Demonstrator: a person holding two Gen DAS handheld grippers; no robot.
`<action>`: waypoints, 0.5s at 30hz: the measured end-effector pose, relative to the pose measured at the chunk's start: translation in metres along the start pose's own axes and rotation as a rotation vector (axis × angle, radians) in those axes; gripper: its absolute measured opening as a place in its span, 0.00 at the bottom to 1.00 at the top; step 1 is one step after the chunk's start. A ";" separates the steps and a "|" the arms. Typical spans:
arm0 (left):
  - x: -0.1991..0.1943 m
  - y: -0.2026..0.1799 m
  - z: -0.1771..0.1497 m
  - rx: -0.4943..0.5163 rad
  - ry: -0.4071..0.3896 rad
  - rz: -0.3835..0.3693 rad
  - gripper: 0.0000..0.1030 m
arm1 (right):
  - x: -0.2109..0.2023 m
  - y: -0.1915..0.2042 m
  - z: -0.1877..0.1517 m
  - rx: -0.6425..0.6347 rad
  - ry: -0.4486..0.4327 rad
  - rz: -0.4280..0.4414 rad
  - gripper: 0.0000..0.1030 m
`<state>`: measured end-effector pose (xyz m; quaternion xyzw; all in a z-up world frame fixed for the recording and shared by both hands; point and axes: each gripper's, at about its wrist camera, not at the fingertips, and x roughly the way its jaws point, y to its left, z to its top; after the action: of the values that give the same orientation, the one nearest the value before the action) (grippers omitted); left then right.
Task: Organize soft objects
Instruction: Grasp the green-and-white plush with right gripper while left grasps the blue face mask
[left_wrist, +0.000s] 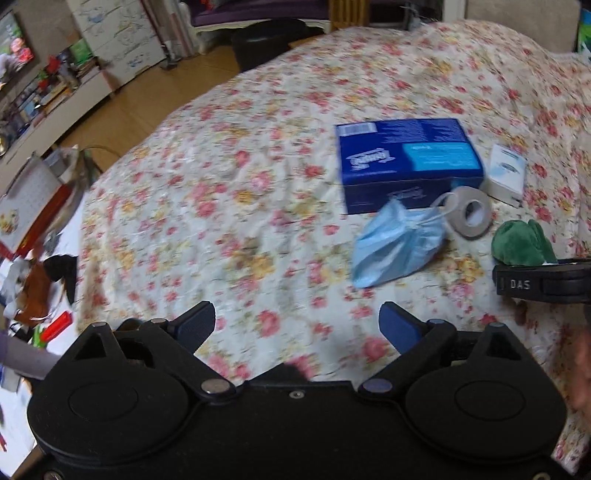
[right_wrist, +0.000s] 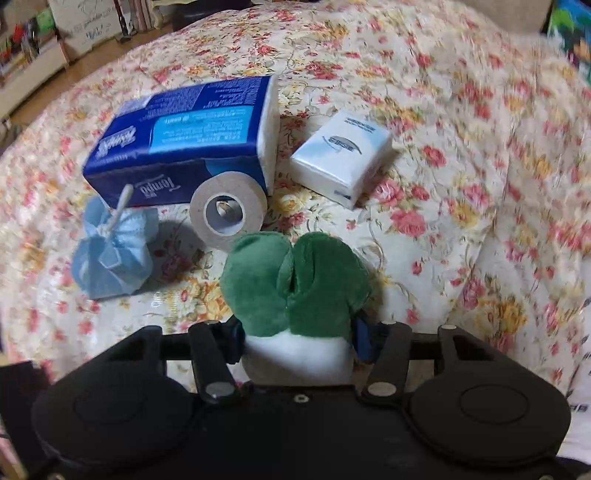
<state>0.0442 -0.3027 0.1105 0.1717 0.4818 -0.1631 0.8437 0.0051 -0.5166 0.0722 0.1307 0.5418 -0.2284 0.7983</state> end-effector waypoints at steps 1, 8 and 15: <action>0.002 -0.007 0.003 0.009 0.001 -0.007 0.91 | -0.002 -0.007 0.000 0.026 0.011 0.024 0.51; 0.024 -0.050 0.024 0.064 -0.007 -0.020 0.91 | -0.021 -0.058 -0.003 0.208 0.016 0.074 0.51; 0.061 -0.065 0.040 -0.005 0.051 -0.022 0.86 | -0.039 -0.091 -0.008 0.303 -0.013 0.117 0.51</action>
<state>0.0754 -0.3849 0.0684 0.1685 0.5054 -0.1670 0.8297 -0.0598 -0.5823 0.1088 0.2795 0.4875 -0.2612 0.7848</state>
